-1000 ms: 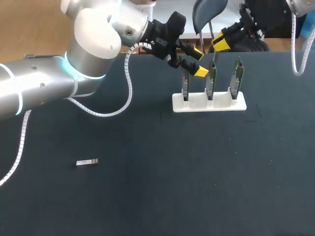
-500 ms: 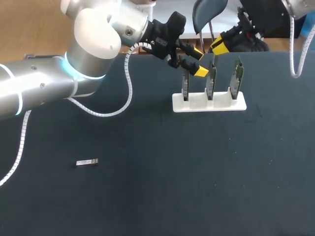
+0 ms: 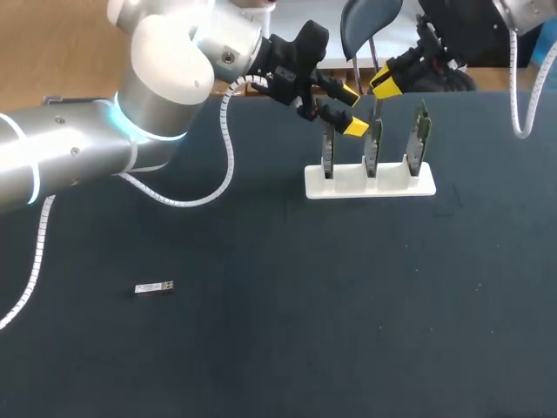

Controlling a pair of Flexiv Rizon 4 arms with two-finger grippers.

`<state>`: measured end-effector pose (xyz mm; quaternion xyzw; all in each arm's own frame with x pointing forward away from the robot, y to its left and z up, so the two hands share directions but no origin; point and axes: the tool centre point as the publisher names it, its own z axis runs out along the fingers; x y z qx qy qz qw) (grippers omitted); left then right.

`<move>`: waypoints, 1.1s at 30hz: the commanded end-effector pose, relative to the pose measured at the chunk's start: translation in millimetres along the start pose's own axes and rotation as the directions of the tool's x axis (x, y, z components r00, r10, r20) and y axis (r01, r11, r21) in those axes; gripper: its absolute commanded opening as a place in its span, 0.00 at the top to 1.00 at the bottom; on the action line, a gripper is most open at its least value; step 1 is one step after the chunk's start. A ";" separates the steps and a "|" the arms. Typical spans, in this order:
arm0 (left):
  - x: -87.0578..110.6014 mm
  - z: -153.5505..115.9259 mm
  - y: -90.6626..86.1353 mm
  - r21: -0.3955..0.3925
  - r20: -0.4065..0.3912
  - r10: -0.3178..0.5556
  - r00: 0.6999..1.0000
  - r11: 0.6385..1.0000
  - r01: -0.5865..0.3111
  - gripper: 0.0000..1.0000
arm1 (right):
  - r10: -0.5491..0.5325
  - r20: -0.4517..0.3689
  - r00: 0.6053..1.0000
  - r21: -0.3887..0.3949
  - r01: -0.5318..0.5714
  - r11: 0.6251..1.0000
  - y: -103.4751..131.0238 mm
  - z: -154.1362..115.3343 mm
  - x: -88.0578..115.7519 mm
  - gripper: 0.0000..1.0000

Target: Pick up the optical module with the left hand, and insert it into the network port with the right hand.

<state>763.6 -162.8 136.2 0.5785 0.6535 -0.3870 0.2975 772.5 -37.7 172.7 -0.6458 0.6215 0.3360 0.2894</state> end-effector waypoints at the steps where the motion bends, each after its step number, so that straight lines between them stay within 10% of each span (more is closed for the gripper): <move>1: -1.0 -0.2 0.8 0.002 -0.005 -0.001 1.000 1.000 0.001 0.00 | 0.006 -0.007 1.000 0.001 -0.006 1.000 -1.5 2.5 1.5 1.00; 33: -1.0 -0.2 0.8 0.002 -0.005 -0.001 1.000 1.000 0.001 0.00 | 0.017 0.009 1.000 0.023 -0.017 1.000 -2.8 -0.6 2.5 1.00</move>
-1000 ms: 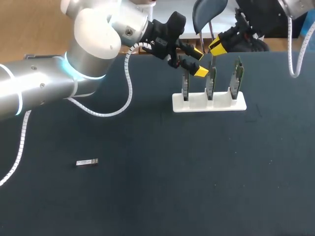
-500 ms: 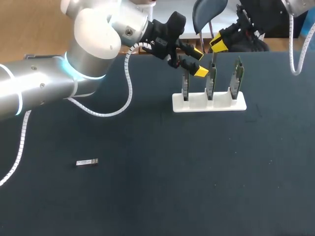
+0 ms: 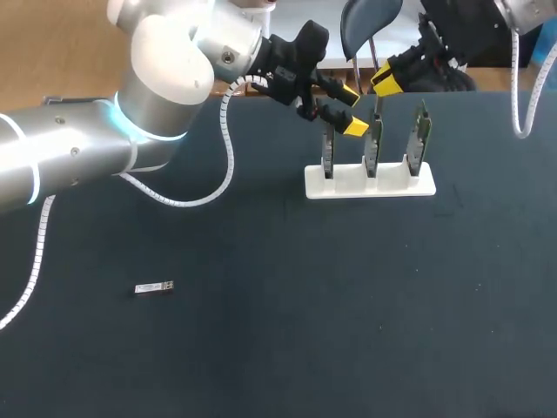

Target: Pick up the optical module with the left hand, and insert it into the network port with the right hand.

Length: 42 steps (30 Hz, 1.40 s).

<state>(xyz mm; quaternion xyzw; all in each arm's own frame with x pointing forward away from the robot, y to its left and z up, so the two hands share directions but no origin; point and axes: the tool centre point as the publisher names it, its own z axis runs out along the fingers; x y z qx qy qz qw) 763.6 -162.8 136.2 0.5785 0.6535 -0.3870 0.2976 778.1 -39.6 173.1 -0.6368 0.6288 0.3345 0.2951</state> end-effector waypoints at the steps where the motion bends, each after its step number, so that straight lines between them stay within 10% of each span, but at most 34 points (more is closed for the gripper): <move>1: -1.0 -0.2 0.8 0.002 -0.005 -0.001 1.000 1.000 0.001 0.00 | 0.001 0.003 1.000 0.005 -0.001 1.000 3.0 1.5 1.8 1.00; 42: -1.0 -0.2 0.8 0.002 -0.005 -0.001 1.000 1.000 0.001 0.00 | -0.027 -0.010 1.000 0.034 0.027 0.999 7.6 -0.1 -1.2 1.00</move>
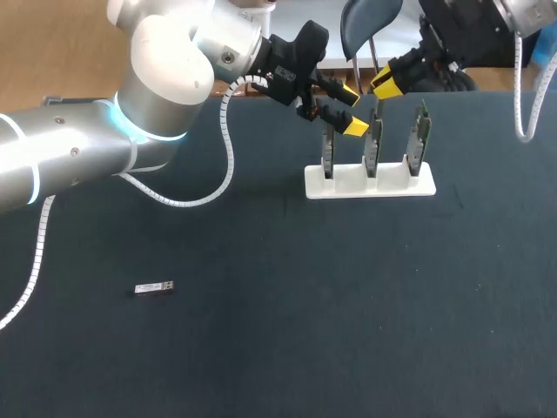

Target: Pick up the optical module with the left hand, and insert it into the network port with the right hand.

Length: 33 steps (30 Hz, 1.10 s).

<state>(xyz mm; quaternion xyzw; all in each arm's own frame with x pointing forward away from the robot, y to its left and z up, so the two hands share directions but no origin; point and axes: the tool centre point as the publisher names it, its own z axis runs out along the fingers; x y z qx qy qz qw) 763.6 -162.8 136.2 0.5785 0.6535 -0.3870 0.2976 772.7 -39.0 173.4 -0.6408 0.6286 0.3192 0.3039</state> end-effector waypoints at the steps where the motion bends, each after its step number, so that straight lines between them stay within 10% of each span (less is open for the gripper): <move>1: -1.0 -0.2 0.8 0.002 -0.005 -0.001 1.000 1.000 0.001 0.00 | -0.011 0.001 1.000 0.005 0.011 1.000 2.0 -1.0 -1.3 1.00; 33: -1.0 -0.2 0.8 0.002 -0.005 -0.001 1.000 1.000 0.001 0.00 | -0.031 -0.002 1.000 0.014 0.031 0.999 3.4 -3.1 -5.6 1.00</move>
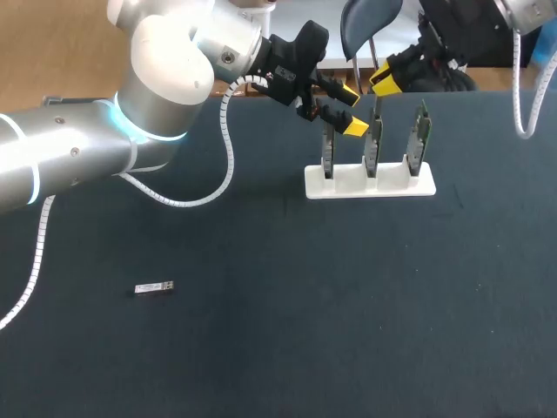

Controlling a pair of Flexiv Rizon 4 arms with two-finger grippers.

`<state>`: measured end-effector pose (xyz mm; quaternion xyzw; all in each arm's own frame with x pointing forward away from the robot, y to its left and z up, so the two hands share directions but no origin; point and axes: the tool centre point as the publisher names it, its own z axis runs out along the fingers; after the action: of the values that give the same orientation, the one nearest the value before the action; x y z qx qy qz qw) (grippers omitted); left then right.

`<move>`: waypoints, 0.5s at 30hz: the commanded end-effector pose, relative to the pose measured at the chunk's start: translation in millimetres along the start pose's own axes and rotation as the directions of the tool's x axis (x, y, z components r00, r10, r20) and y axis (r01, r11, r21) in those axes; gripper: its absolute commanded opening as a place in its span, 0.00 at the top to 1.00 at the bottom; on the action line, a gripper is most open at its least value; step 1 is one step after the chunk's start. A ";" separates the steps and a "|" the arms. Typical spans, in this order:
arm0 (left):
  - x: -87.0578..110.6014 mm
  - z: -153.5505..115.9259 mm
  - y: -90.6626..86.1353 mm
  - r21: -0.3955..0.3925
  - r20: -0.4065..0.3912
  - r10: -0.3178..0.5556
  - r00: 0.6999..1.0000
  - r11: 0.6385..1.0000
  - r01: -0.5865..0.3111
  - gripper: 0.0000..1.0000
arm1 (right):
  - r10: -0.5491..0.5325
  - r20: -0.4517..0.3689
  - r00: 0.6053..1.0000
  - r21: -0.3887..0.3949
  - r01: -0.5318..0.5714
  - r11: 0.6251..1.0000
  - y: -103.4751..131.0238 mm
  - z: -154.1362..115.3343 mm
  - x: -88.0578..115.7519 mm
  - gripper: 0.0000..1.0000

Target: Pick up the optical module with the left hand, and insert it into the network port with the right hand.

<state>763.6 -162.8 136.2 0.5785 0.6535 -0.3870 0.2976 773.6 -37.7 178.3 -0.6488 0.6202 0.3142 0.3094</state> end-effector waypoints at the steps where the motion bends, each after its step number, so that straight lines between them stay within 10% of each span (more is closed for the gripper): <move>1: -1.0 -0.2 0.8 0.002 -0.005 -0.001 1.000 1.000 0.001 0.00 | -0.003 -0.003 1.000 0.011 0.003 1.000 4.3 -1.3 -1.1 1.00; 15: -1.0 -0.2 0.8 0.002 -0.005 -0.001 1.000 1.000 0.001 0.00 | 0.012 -0.029 1.000 0.011 -0.012 1.000 4.6 4.4 5.6 1.00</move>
<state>763.6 -162.8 136.2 0.5785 0.6535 -0.3870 0.2976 771.6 -37.6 172.1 -0.6482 0.6286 0.3066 0.3012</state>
